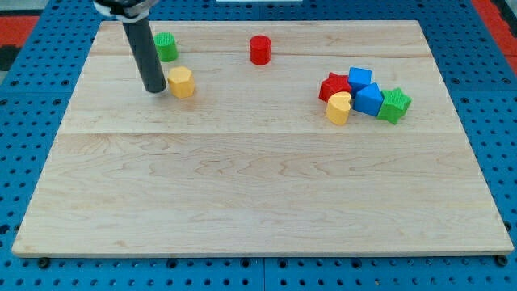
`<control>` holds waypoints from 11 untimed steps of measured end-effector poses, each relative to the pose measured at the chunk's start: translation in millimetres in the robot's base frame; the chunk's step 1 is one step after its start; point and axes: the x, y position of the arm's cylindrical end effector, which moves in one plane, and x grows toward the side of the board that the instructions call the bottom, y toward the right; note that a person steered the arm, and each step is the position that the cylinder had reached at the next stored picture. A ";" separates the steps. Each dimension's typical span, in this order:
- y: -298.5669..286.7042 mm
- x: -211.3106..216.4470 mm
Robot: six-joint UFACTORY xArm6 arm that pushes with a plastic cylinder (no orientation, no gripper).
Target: Move the green circle into the red star
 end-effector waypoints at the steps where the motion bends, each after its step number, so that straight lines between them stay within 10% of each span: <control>1: 42.9 -3.3; 4: 224.1 -3.1; 7: -55.7 -80.2; 11: 176.0 -26.4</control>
